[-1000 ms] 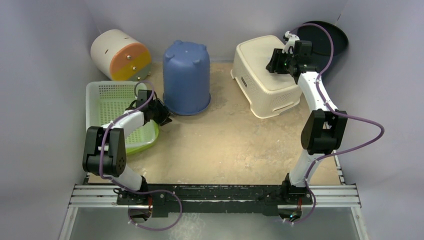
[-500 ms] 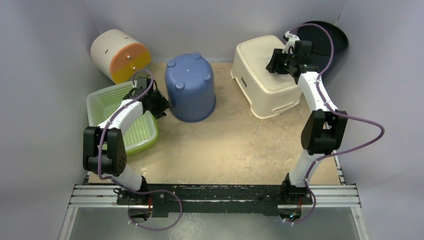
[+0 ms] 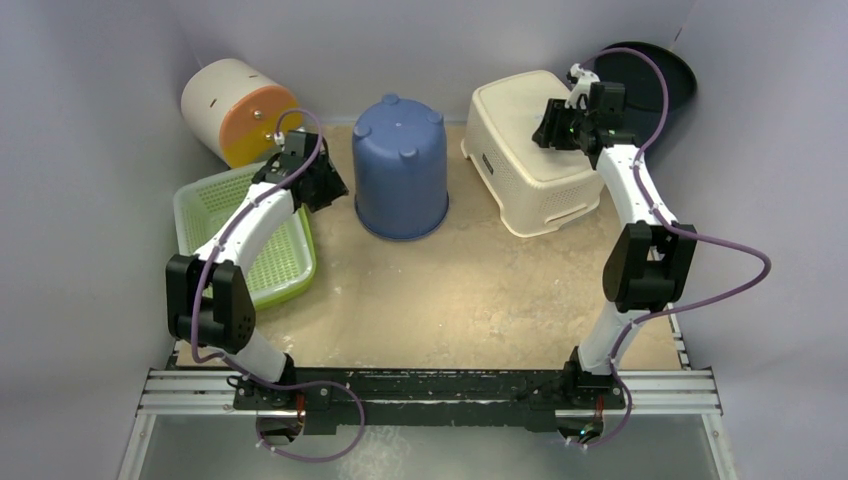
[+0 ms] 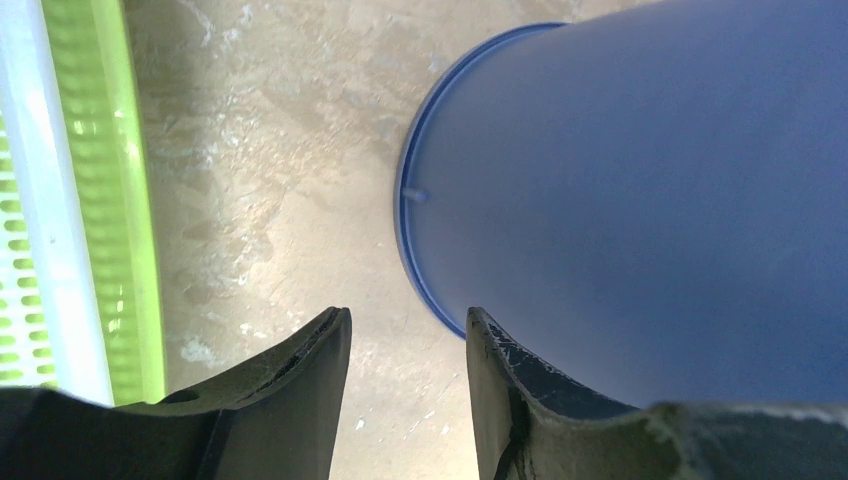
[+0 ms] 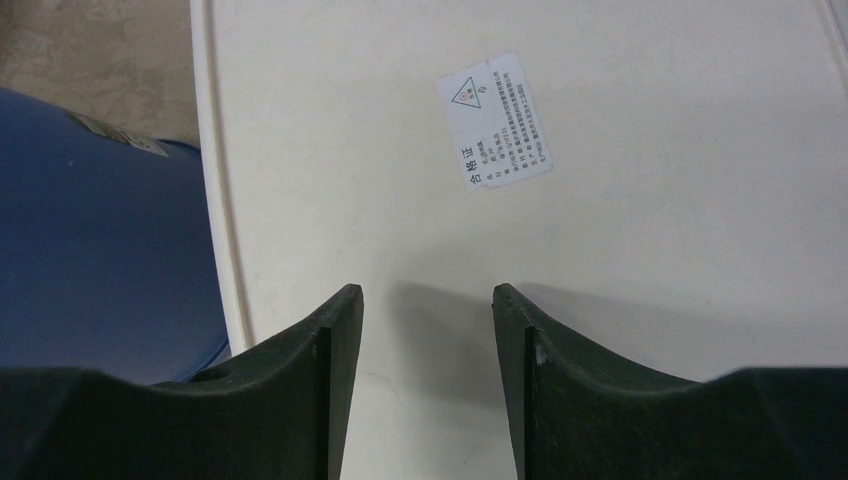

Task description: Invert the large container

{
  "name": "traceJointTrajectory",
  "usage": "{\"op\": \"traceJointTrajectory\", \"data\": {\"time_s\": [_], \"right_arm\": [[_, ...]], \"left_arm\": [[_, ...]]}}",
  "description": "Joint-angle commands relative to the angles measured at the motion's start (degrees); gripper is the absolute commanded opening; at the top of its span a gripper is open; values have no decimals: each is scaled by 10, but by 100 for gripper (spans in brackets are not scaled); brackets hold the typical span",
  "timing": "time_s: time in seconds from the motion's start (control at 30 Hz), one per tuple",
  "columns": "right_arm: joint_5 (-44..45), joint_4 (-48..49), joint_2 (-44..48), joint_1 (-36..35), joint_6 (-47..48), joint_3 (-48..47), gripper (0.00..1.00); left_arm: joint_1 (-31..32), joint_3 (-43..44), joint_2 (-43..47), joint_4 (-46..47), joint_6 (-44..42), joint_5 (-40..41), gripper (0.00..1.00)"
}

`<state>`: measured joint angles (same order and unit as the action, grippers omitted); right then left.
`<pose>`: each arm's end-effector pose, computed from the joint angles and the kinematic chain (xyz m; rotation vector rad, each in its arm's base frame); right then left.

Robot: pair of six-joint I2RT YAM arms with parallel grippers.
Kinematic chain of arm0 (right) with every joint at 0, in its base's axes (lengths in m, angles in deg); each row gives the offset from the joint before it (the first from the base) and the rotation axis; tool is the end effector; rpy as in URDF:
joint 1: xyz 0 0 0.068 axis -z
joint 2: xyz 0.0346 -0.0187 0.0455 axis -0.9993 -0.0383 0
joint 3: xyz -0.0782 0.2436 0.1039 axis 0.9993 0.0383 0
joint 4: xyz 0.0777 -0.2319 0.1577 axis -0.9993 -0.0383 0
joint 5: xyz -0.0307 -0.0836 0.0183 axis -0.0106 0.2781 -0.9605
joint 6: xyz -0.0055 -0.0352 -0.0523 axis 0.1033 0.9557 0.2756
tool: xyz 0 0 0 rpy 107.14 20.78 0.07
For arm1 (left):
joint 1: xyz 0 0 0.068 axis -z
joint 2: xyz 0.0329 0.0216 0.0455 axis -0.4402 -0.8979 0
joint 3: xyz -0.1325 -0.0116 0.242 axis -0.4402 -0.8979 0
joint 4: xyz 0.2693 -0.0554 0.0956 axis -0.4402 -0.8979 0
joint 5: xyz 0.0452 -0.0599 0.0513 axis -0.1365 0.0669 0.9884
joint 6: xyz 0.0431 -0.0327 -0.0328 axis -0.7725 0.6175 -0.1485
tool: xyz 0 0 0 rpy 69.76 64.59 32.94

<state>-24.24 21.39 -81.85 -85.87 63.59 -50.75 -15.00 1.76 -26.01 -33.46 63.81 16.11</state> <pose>0.4792 -0.0027 0.3333 -0.0208 2.0195 0.3426 0.3796 -0.0713 0.2664 -0.6748 2.3570 -0.3364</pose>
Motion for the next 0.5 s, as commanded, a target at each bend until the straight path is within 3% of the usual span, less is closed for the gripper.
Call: {"op": "traceJointTrajectory", "data": {"time_s": [0.0, 0.47], "right_arm": [[-9, -14, 29, 1, 2, 3, 54], [-5, -40, 54, 0, 0, -40, 54]], "left_arm": [[17, -7, 11, -19, -29, 16, 45], [34, 10, -34, 20, -13, 29, 44]]}}
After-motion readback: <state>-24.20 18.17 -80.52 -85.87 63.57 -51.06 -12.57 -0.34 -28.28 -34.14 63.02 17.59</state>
